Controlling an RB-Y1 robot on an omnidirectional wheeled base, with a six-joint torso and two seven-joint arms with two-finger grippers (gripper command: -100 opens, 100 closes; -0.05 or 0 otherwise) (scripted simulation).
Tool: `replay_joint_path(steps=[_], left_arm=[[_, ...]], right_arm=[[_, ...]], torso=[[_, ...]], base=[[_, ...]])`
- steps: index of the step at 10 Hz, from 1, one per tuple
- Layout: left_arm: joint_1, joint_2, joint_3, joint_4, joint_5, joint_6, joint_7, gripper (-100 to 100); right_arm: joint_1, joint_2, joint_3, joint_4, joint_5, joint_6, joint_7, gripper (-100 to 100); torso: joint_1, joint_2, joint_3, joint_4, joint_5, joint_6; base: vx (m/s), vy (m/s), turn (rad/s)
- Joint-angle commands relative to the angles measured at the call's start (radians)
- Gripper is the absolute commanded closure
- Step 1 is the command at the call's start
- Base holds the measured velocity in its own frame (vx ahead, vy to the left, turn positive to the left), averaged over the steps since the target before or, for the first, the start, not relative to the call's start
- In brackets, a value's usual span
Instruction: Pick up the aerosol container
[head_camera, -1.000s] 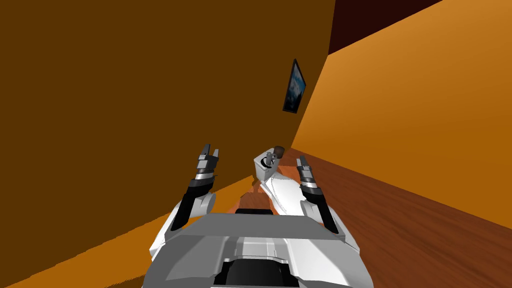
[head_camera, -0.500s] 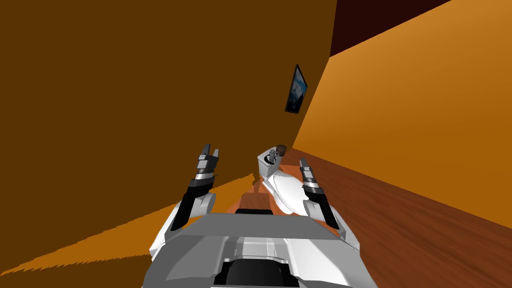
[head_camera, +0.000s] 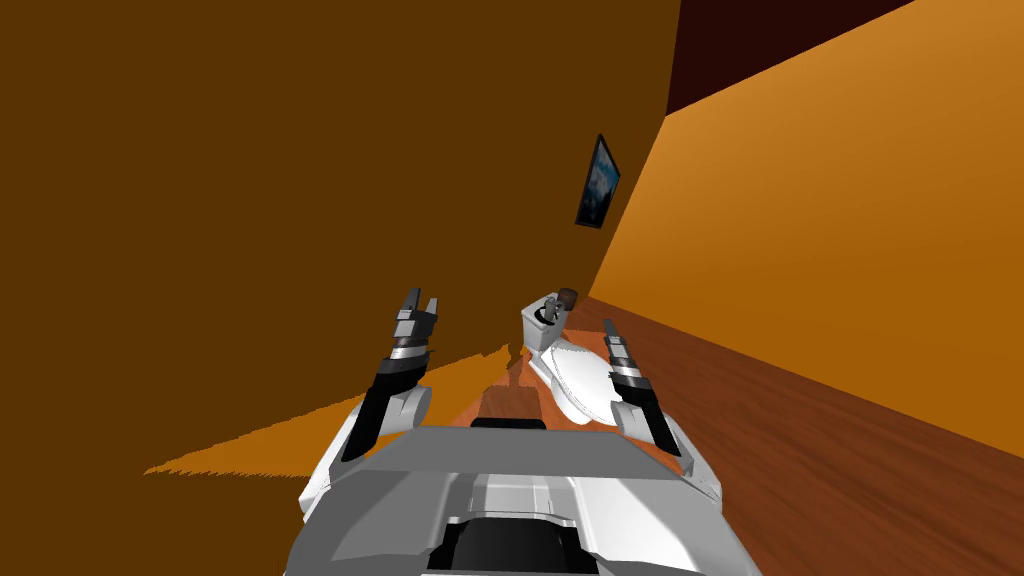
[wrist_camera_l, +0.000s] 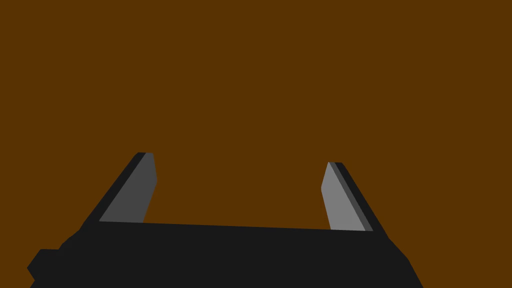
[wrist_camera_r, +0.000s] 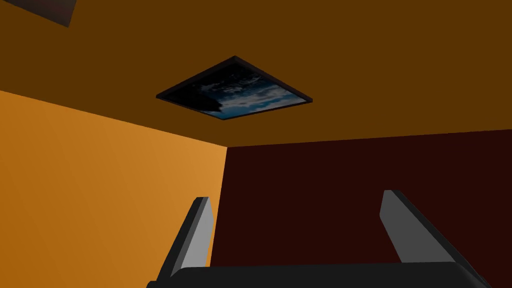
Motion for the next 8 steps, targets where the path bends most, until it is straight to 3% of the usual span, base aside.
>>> replay_joint_path(steps=[1,7,8], left_arm=[[0.0,0.0,0.0,0.0,0.0,0.0,0.0,0],[0.0,0.0,0.0,0.0,0.0,0.0,0.0,0],[0.0,0.0,0.0,0.0,0.0,0.0,0.0,0]], right_arm=[[-0.012,-0.009,-0.01,0.043,-0.009,-0.004,0.029,-100],[-0.074,-0.056,-0.056,0.212,-0.051,-0.007,0.192,-100],[-0.074,-0.056,-0.056,0.222,-0.051,-0.007,0.2,-100]], torso=[[0.0,0.0,0.0,0.0,0.0,0.0],[-0.002,-0.002,-0.001,0.0,0.0,0.0],[-0.002,-0.002,-0.001,0.0,0.0,0.0]], base=[[-0.076,0.073,0.039],[-0.067,0.075,0.076],[-0.041,0.054,0.058]])
